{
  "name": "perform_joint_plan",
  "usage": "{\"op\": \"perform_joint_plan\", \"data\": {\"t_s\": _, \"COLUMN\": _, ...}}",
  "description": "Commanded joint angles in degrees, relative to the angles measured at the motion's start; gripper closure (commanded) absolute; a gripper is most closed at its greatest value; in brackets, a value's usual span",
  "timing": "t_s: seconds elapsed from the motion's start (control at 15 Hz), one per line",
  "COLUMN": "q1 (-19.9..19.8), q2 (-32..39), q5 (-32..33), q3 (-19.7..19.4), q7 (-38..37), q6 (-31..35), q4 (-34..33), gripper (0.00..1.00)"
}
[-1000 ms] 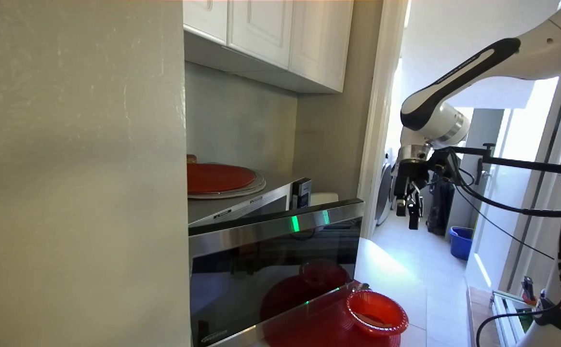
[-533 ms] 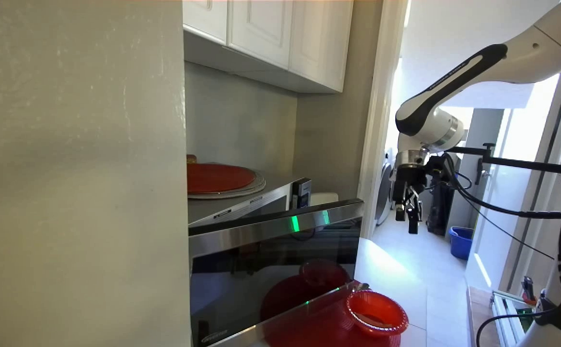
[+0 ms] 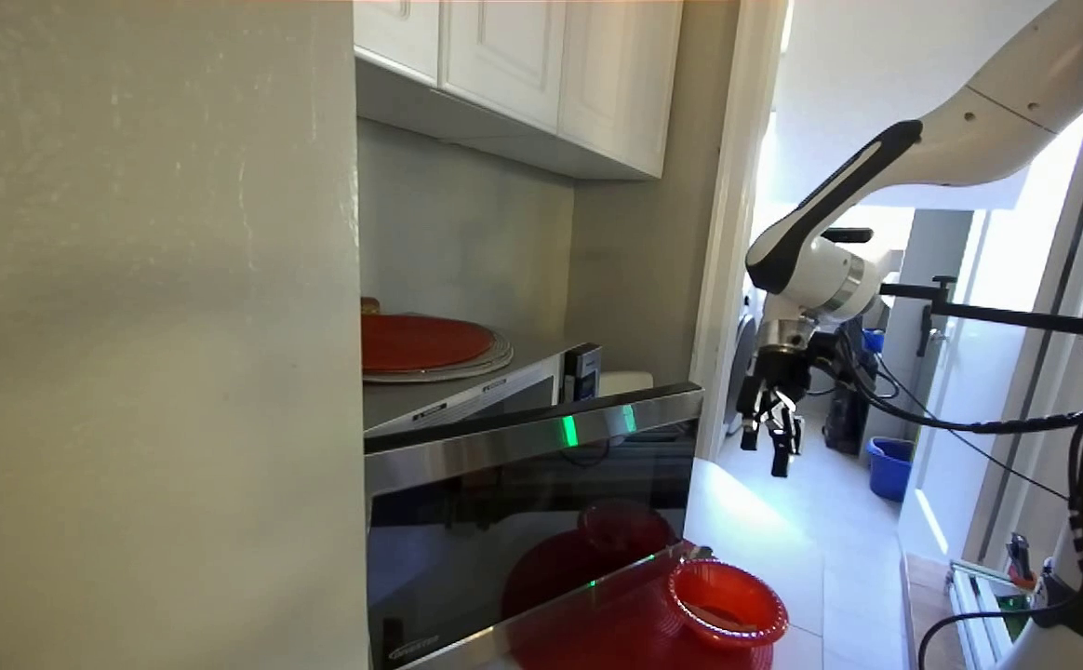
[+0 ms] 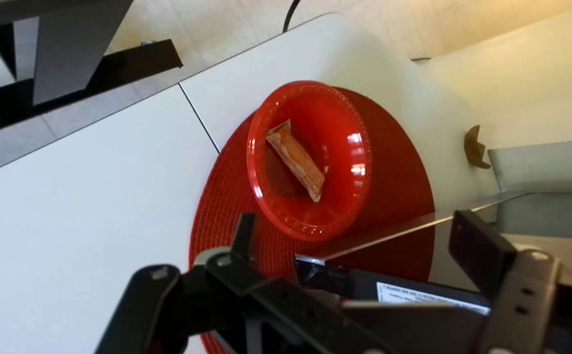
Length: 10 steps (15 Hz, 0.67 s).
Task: Open the microwave oven the place the red bowl inside the oven.
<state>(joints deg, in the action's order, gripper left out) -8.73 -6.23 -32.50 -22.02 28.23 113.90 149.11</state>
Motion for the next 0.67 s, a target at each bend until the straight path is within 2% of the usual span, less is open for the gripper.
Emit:
{"op": "perform_joint_plan", "data": {"t_s": 0.0, "q1": -1.45, "q2": 5.59, "q5": -7.27, "q3": 2.21, "q7": 5.86, "q6": 5.25, "q4": 0.06, "gripper": 0.0}}
{"op": "perform_joint_plan", "data": {"t_s": 0.07, "q1": -2.24, "q2": 3.05, "q5": -3.63, "q3": 2.66, "q7": 2.63, "q6": 2.83, "q4": 0.02, "gripper": 0.0}}
{"op": "perform_joint_plan", "data": {"t_s": 0.27, "q1": -2.46, "q2": 5.6, "q5": -5.36, "q3": 3.48, "q7": 4.24, "q6": 4.71, "q4": 0.01, "gripper": 0.0}}
{"op": "perform_joint_plan", "data": {"t_s": 0.6, "q1": -2.64, "q2": 5.71, "q5": -5.37, "q3": 3.49, "q7": 4.31, "q6": 4.75, "q4": -0.06, "gripper": 0.0}}
